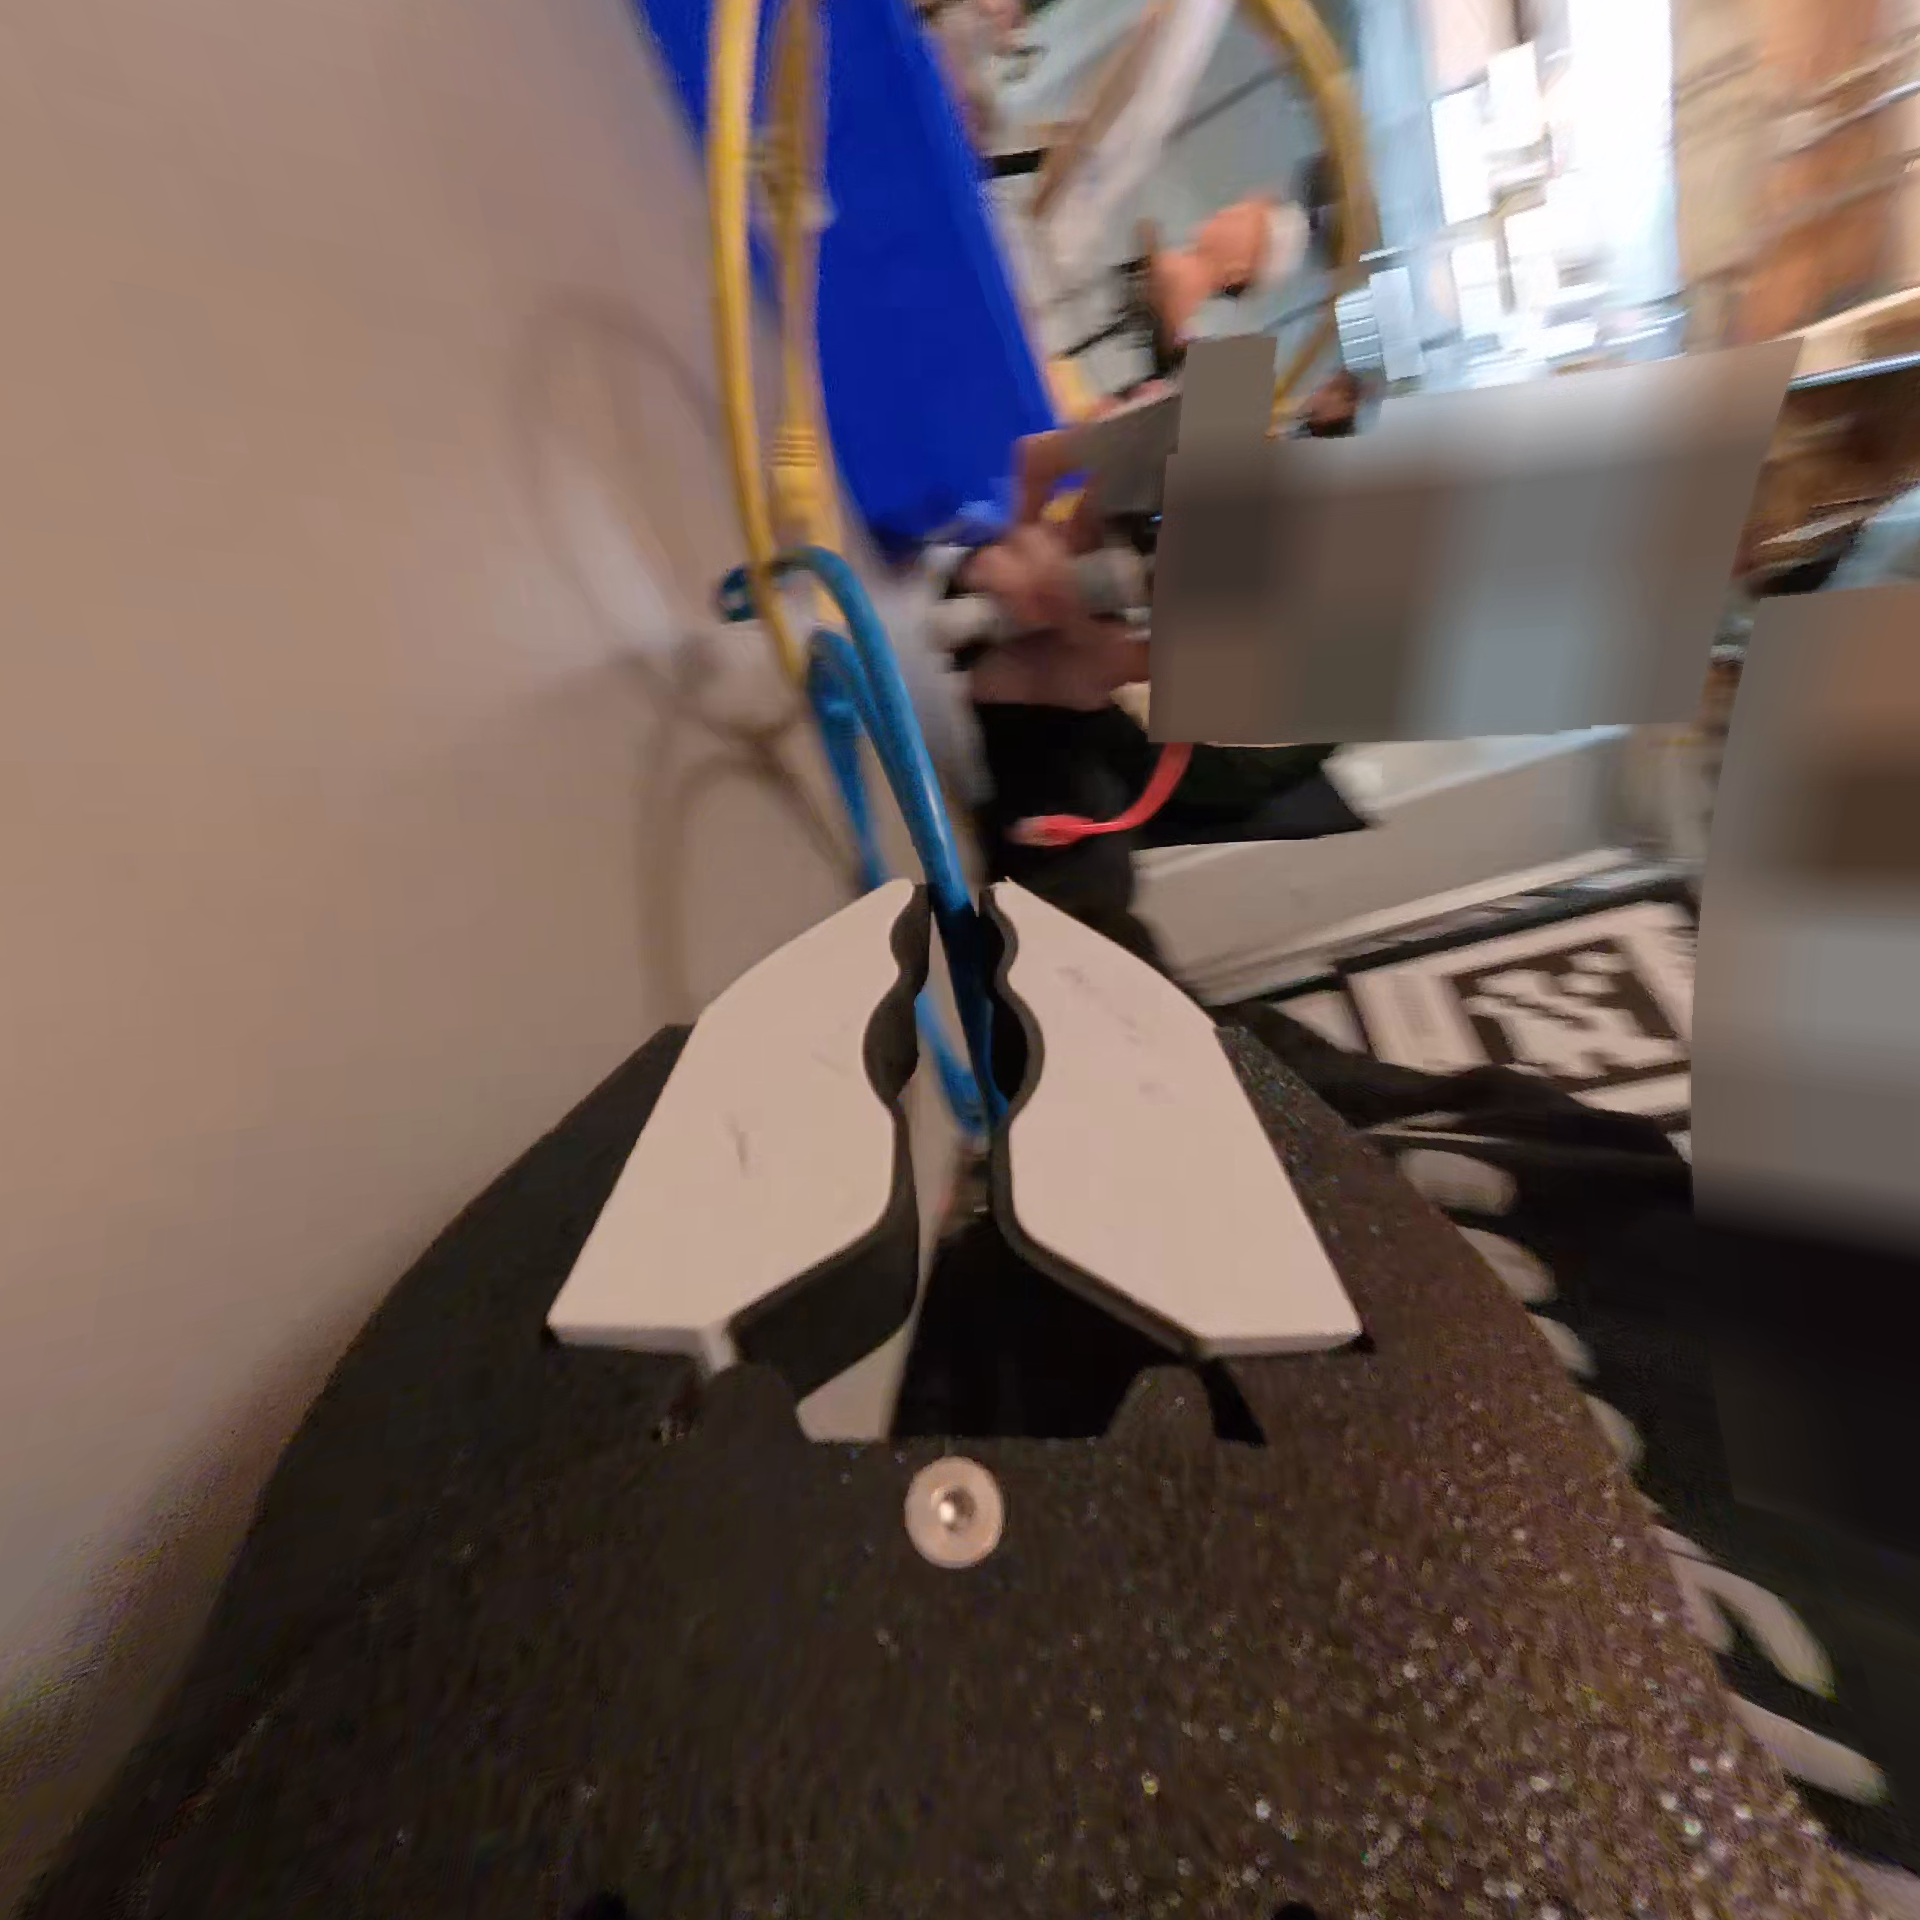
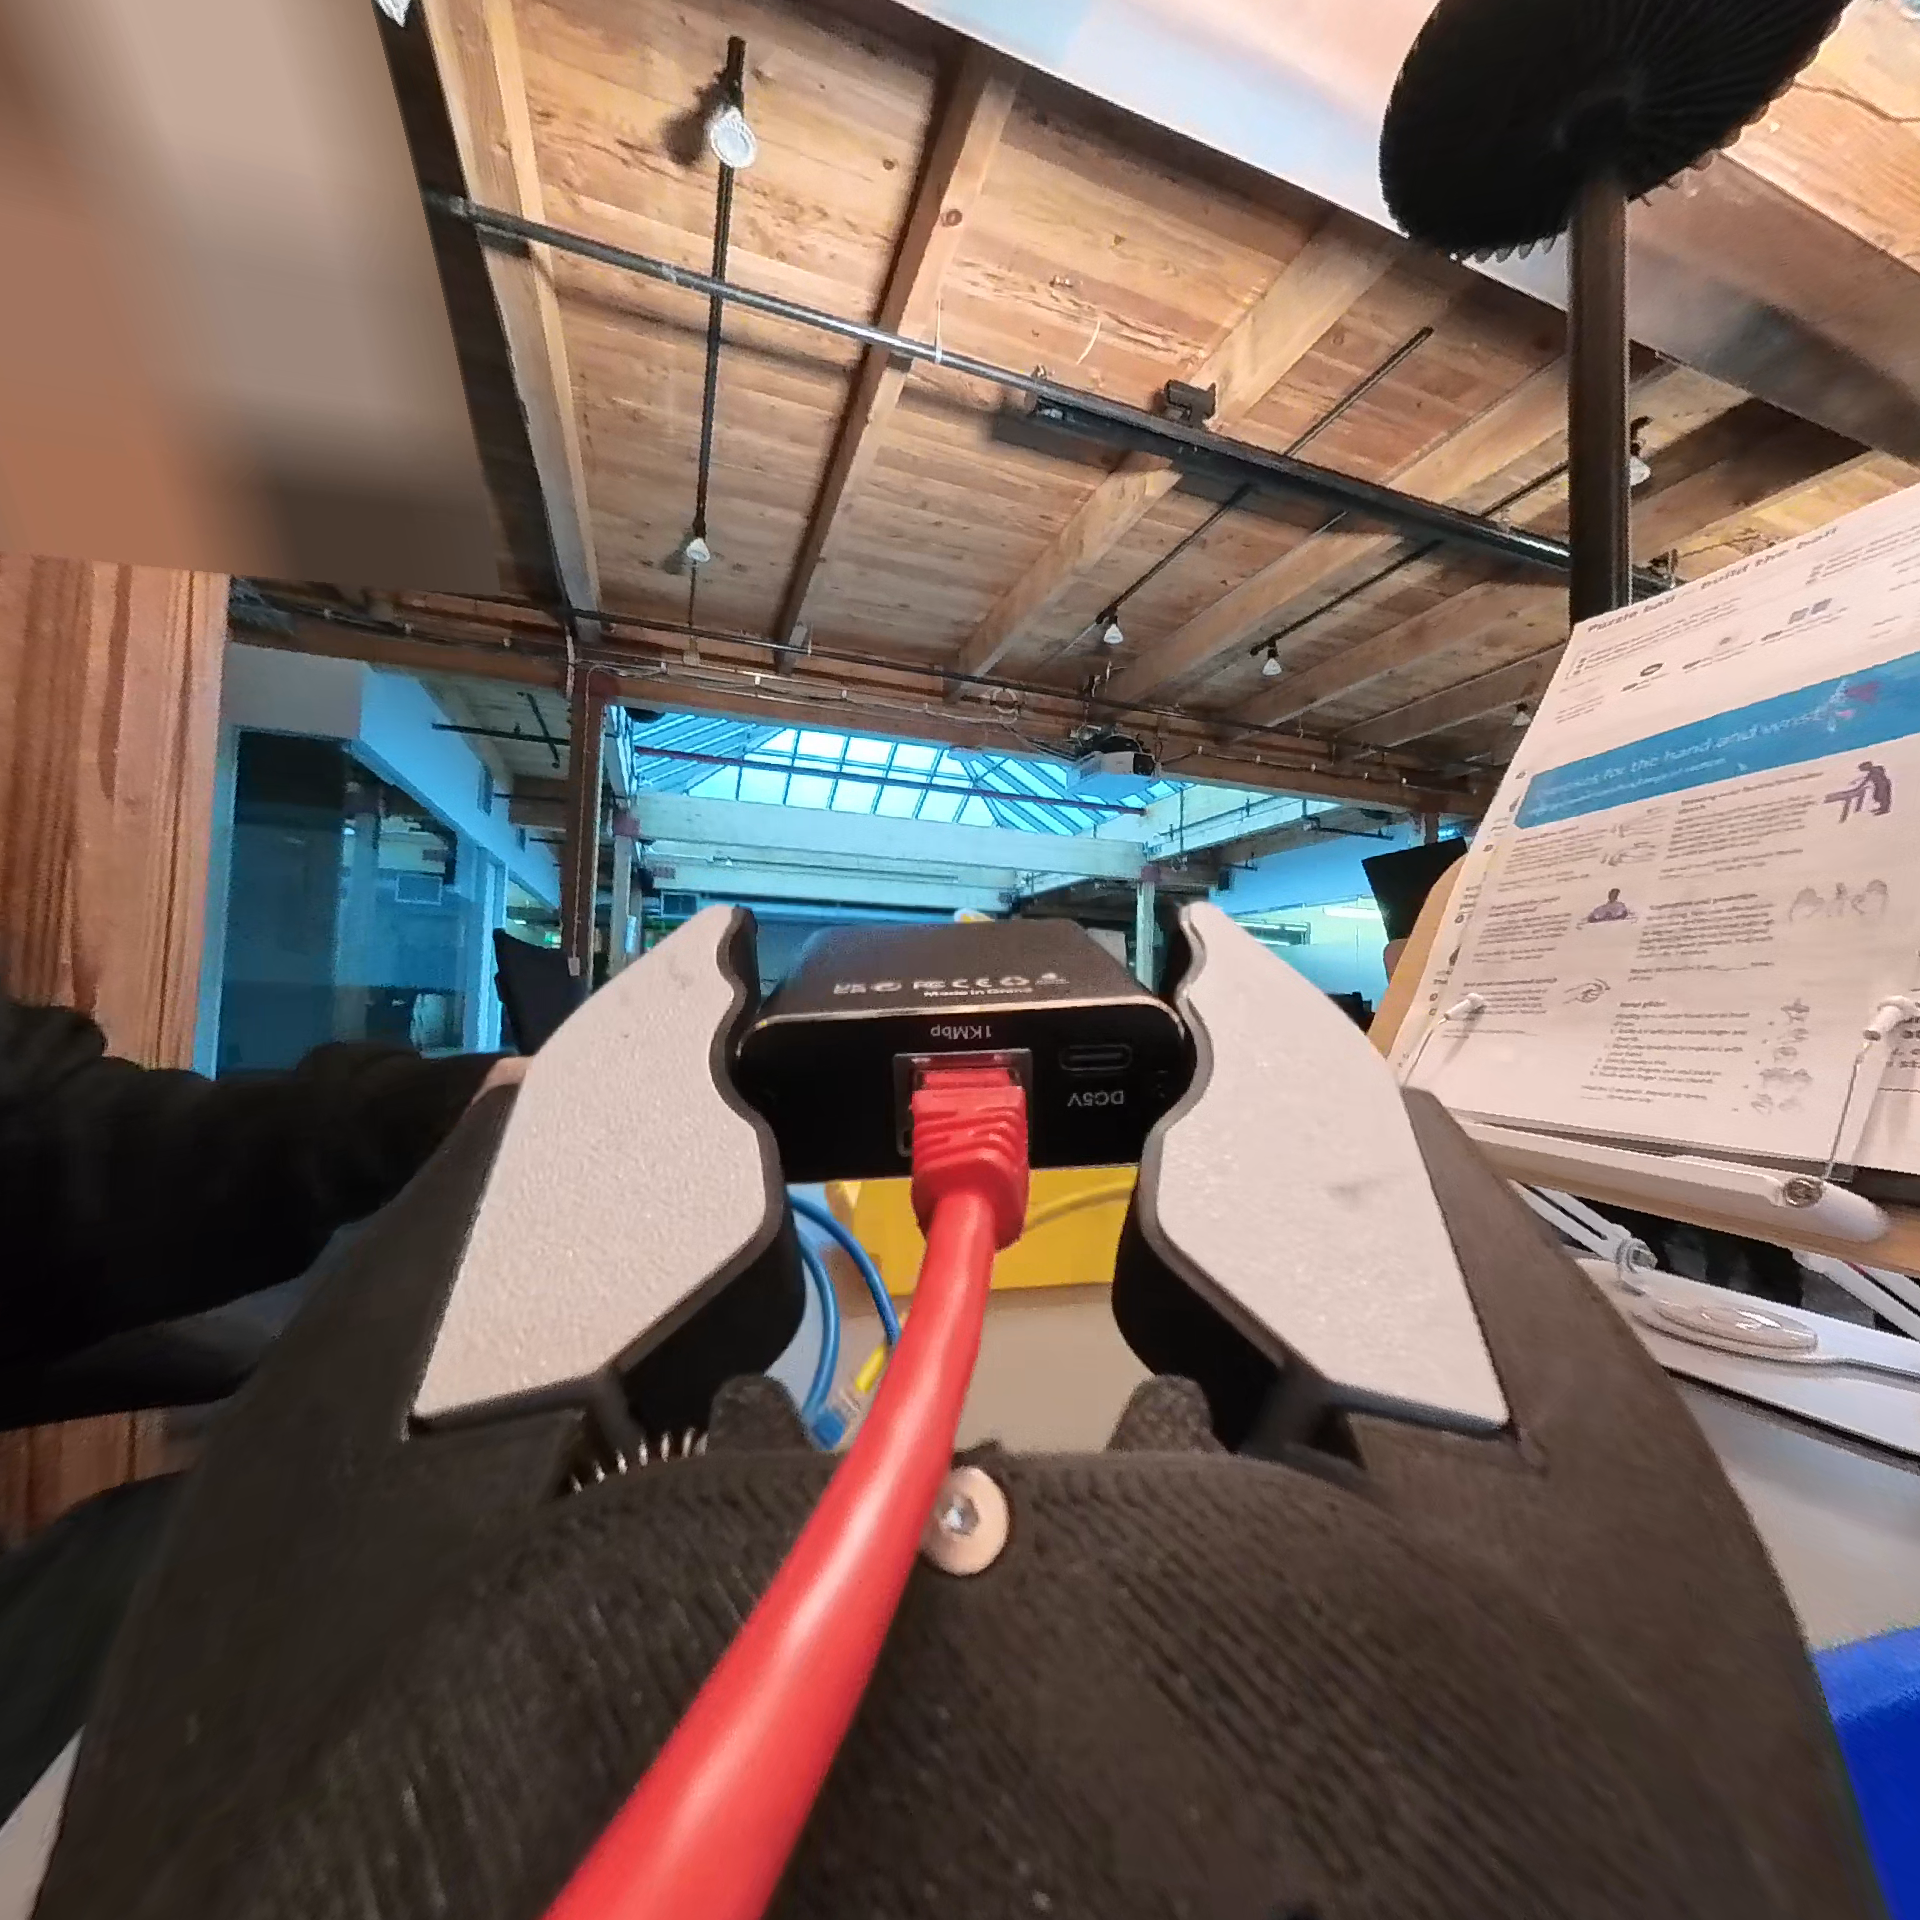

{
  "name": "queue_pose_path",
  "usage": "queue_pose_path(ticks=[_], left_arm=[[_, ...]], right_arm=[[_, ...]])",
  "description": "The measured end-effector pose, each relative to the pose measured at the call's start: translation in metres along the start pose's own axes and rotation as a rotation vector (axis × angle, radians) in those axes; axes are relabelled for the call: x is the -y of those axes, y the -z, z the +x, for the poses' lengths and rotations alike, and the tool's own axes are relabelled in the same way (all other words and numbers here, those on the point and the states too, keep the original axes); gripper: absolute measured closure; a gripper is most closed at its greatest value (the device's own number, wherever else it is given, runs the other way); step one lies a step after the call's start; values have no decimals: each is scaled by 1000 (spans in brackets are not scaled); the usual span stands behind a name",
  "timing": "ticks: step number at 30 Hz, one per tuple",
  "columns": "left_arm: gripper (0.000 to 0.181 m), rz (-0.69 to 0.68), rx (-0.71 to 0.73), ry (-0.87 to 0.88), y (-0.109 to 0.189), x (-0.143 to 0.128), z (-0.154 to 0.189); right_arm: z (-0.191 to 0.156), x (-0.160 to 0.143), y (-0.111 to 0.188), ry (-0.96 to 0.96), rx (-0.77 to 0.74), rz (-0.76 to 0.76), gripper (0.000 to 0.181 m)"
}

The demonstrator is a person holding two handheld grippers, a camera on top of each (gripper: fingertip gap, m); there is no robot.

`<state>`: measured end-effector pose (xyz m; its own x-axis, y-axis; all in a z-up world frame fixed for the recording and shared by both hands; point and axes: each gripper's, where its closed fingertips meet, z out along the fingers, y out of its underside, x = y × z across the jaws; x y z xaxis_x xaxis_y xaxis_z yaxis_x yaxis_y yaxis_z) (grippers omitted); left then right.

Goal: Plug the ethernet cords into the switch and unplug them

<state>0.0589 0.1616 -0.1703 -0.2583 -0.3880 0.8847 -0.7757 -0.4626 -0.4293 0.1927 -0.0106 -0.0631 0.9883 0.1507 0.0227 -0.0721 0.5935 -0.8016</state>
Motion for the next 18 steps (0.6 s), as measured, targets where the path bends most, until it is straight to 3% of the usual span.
queue_pose_path(ticks=[3,6,9,13,18], left_arm=[[169,-67,177,-122,11,-7,-22],[161,-231,408,-299,25,-20,-41],[158,-280,600,-558,30,-6,-43],[154,-237,540,-940,-17,23,-12],[149,-477,479,-1232,-82,30,-37]], right_arm=[[0,-2,-1,9,-2,-11,106],[6,1,2,38,-35,-16,106],[12,3,6,75,-64,-37,106],[13,-1,5,72,-61,-55,106],[6,-10,0,74,-36,-91,106]])
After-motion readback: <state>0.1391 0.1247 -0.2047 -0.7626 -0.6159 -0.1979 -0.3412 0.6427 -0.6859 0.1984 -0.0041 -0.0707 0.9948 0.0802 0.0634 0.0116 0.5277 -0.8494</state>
